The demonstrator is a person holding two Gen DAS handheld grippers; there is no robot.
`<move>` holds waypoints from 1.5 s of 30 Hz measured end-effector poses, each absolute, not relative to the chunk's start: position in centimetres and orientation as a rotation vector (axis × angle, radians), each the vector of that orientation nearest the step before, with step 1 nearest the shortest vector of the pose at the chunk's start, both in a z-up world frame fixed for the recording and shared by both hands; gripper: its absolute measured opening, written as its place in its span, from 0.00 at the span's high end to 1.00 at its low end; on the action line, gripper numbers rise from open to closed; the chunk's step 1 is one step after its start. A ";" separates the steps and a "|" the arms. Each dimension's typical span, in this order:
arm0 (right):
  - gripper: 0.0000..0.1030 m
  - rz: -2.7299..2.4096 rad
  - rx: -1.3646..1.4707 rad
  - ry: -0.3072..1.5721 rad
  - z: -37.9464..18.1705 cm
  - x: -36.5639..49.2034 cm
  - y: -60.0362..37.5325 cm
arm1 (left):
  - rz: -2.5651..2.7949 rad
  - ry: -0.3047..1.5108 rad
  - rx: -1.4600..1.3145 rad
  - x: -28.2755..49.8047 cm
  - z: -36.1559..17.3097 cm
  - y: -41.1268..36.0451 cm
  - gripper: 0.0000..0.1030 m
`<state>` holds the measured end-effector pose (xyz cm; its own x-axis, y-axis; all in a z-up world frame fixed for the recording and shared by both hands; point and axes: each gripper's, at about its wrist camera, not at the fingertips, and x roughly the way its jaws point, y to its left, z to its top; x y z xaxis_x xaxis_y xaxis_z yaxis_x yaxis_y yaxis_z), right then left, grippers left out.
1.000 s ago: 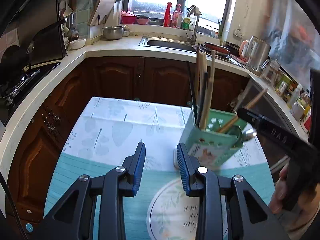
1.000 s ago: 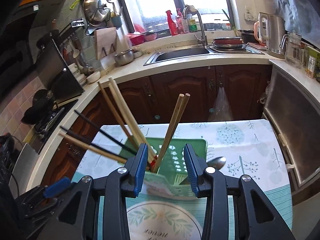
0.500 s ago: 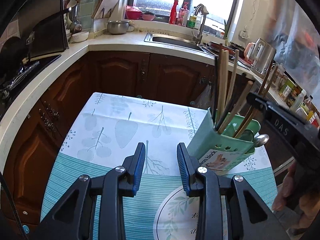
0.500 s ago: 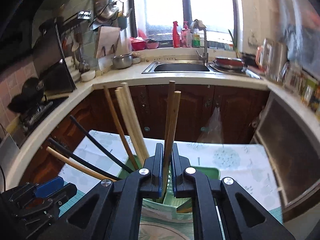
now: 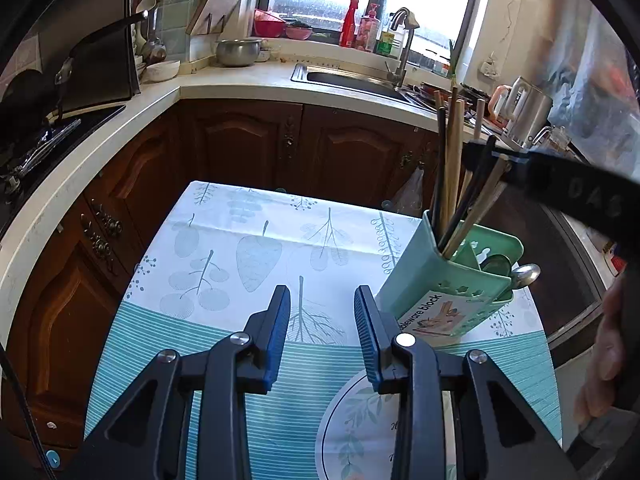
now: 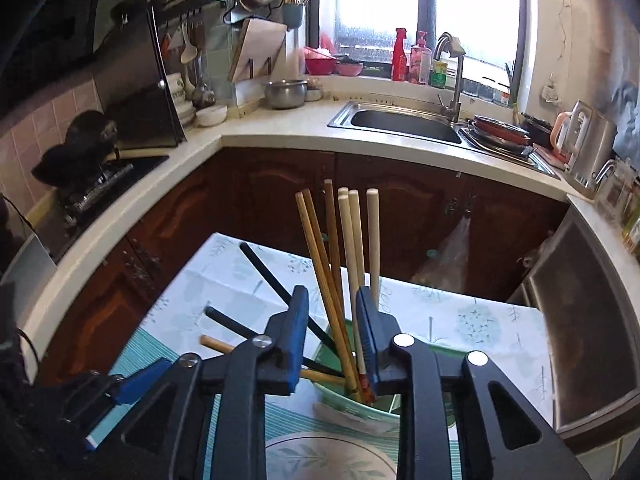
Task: Organize utensils
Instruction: 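Move both tools back down toward the remaining utensils on the placemat, then move the right tool over the white ceramic spoon while the left tool approaches the fork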
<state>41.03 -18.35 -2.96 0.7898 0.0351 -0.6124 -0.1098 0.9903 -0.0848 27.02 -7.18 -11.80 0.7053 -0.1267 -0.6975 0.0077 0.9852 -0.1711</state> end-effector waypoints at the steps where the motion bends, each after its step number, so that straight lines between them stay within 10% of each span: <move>1: 0.75 0.084 -0.114 0.646 -2.5 40.5 -18.7 | -0.076 0.784 -0.159 27.0 -11.7 -7.2 0.70; 14: 0.75 0.134 -0.073 0.671 0.3 27.9 -23.2 | -0.147 0.847 -0.075 22.6 -9.7 -9.4 0.60; 30: 0.75 0.092 0.122 0.908 -13.2 8.7 -34.5 | -0.496 1.093 0.018 10.8 -17.0 -15.9 0.51; 45: 0.75 0.047 0.335 1.006 -21.3 0.3 -38.8 | -0.826 0.941 0.630 1.6 -21.5 -22.6 0.51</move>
<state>0.33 -38.78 -21.27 0.5384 0.1923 -0.8205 0.1142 0.9480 0.2972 1.57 -22.55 -21.54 0.3360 -0.3297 -0.8823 0.8319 0.5432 0.1138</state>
